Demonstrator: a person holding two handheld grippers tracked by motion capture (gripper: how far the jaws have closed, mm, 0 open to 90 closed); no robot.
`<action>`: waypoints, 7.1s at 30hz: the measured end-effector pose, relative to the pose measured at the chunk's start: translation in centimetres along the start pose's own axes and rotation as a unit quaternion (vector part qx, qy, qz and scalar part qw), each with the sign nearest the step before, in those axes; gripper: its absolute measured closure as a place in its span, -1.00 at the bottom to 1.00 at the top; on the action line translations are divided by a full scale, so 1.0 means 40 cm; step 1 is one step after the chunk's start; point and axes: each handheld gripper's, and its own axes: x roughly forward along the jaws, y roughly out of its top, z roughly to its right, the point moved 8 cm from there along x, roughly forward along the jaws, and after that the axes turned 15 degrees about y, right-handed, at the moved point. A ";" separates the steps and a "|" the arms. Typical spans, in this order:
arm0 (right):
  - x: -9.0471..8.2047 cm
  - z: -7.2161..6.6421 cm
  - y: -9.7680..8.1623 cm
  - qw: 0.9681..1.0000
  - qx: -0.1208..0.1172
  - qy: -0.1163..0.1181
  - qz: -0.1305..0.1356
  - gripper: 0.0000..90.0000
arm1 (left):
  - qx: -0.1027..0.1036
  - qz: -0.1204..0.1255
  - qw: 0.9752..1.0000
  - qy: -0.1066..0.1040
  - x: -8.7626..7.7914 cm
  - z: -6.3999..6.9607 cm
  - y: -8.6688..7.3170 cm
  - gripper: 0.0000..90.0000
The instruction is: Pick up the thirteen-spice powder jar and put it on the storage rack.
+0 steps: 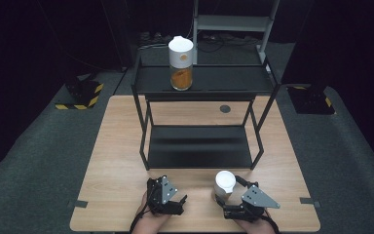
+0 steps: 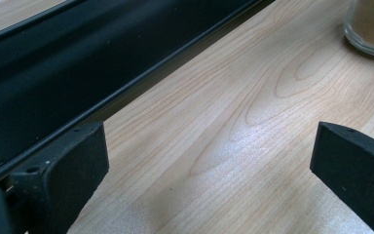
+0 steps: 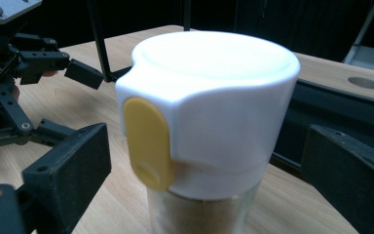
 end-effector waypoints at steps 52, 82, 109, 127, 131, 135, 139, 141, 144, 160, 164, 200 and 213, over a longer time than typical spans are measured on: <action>-0.017 0.013 -0.021 0.999 -0.017 0.009 0.047 -0.34 | 0.006 0.003 1.000 -0.006 0.000 0.000 0.000 -0.98; -0.137 0.058 0.038 0.995 -0.022 -0.031 0.097 -0.34 | 0.004 0.004 1.000 -0.011 0.000 -0.003 -0.001 -0.98; -0.112 0.104 0.180 0.993 -0.028 -0.041 0.110 -0.34 | -0.001 0.007 1.000 -0.015 0.000 -0.007 -0.003 -0.98; -0.121 0.131 0.263 0.991 -0.036 -0.050 0.120 -0.34 | 0.000 0.008 1.000 -0.016 0.000 -0.008 -0.003 -0.98; -0.121 0.136 0.279 0.990 -0.038 -0.053 0.122 -0.34 | -0.001 0.008 1.000 -0.018 0.000 -0.009 -0.004 -0.98; -0.119 0.140 0.293 0.990 -0.039 -0.055 0.123 -0.34 | -0.003 0.008 1.000 -0.020 0.000 -0.011 -0.004 -0.98; -0.116 0.144 0.307 0.990 -0.038 -0.056 0.125 -0.34 | -0.004 0.009 1.000 -0.022 0.000 -0.013 -0.004 -0.98; -0.114 0.145 0.315 0.990 -0.041 -0.057 0.126 -0.34 | -0.002 0.010 1.000 -0.023 0.000 -0.012 -0.005 -0.98; -0.114 0.147 0.325 0.989 -0.044 -0.057 0.128 -0.34 | 0.004 0.013 1.000 -0.021 -0.002 -0.010 -0.005 -0.98; -0.096 0.152 0.377 0.988 -0.056 -0.054 0.131 -0.34 | 0.012 0.031 0.999 -0.023 -0.010 -0.007 -0.013 -0.98; -0.092 0.154 0.387 0.988 -0.058 -0.054 0.133 -0.34 | 0.012 0.032 0.999 -0.023 -0.010 -0.006 -0.013 -0.98; -0.096 0.176 0.532 0.982 -0.075 -0.071 0.160 -0.34 | 0.009 0.038 0.999 -0.028 -0.012 -0.011 -0.017 -0.98; -0.088 0.187 0.587 0.979 -0.079 -0.081 0.171 -0.34 | 0.006 0.041 0.999 -0.030 -0.012 -0.012 -0.019 -0.98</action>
